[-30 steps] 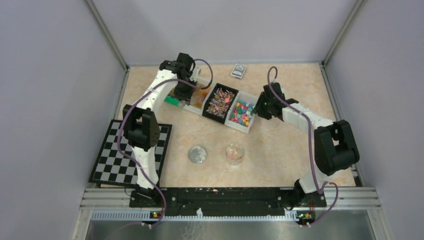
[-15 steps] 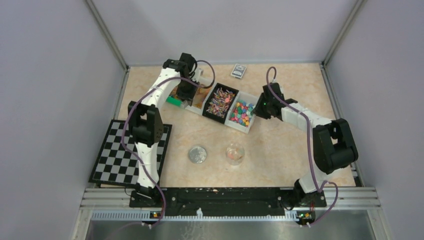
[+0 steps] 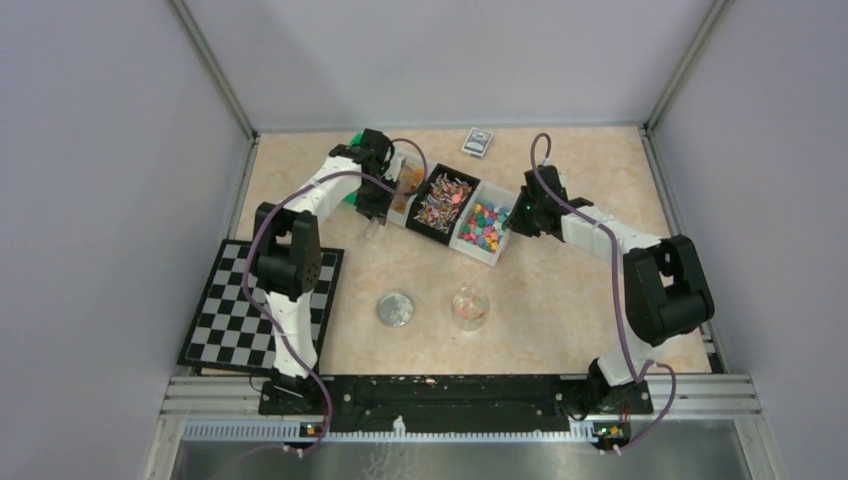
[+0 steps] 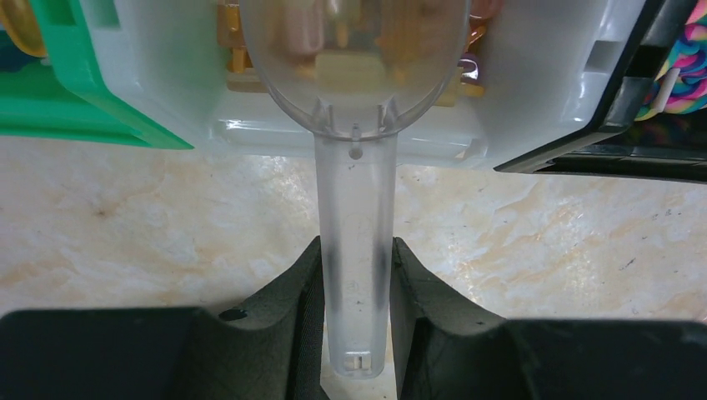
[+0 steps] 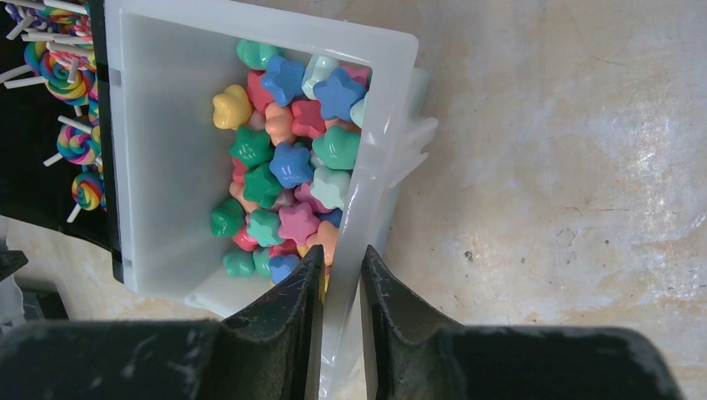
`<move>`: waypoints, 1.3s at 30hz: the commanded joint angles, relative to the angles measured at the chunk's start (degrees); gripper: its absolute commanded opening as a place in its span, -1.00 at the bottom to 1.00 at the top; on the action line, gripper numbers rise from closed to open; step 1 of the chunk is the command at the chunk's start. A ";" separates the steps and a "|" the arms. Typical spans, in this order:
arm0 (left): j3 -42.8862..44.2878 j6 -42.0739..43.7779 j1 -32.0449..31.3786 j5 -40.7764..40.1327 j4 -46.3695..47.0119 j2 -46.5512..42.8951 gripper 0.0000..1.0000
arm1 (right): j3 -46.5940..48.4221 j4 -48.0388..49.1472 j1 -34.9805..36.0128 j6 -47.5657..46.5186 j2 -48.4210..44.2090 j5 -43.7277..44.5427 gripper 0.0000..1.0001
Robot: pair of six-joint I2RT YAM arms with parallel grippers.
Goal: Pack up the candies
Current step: Scoop the fake candies from the storage box.
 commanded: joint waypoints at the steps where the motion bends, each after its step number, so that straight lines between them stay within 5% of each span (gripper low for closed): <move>1: -1.47 0.09 0.31 -0.33 6.88 -5.82 -1.00 | -0.77 2.35 0.64 -2.50 1.05 0.33 -0.70; 17: -3.77 -0.44 0.31 1.79 4.76 -13.54 -1.00 | 2.32 2.46 0.56 -5.15 -2.48 -2.70 -0.69; 29: -7.68 -2.50 -1.27 11.88 -1.86 -24.77 -1.00 | 8.74 -9.61 -0.04 -5.06 -8.24 -3.25 0.13; 39: -13.95 -2.88 -12.44 14.39 -5.77 -32.14 -1.00 | 5.36 -6.76 -0.06 -3.25 -18.08 -13.76 0.27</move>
